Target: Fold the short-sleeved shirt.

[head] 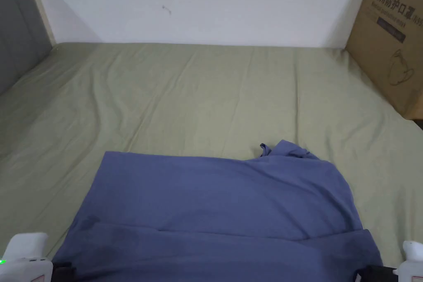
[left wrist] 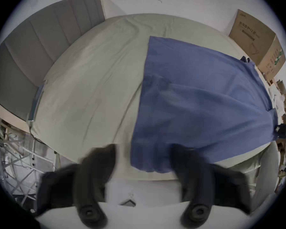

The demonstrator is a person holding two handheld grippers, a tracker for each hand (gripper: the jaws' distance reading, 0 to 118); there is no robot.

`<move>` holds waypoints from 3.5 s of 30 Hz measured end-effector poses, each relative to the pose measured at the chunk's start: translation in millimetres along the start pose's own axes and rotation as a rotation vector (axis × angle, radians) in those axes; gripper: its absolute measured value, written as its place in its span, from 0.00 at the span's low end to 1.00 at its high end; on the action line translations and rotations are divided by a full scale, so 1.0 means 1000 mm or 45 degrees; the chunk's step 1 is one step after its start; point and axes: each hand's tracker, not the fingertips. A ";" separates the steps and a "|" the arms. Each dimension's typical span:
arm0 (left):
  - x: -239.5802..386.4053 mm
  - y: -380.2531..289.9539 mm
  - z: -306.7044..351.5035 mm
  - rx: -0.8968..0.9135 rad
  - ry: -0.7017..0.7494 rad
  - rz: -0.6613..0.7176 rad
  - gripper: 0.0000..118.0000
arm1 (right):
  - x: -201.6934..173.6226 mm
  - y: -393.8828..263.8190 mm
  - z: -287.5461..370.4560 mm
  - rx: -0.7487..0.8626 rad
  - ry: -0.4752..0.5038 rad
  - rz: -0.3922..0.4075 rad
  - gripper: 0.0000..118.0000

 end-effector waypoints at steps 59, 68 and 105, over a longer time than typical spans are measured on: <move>0.062 0.268 -0.114 0.118 -0.122 0.027 0.81 | -0.065 0.255 -0.130 0.110 -0.063 0.217 0.02; 0.056 0.268 -0.141 0.011 -0.145 0.043 0.08 | -0.066 0.254 -0.127 0.107 -0.050 0.193 0.02; -0.012 0.019 0.012 0.063 -0.108 0.036 0.83 | -0.023 -0.007 0.022 0.080 -0.104 0.271 0.61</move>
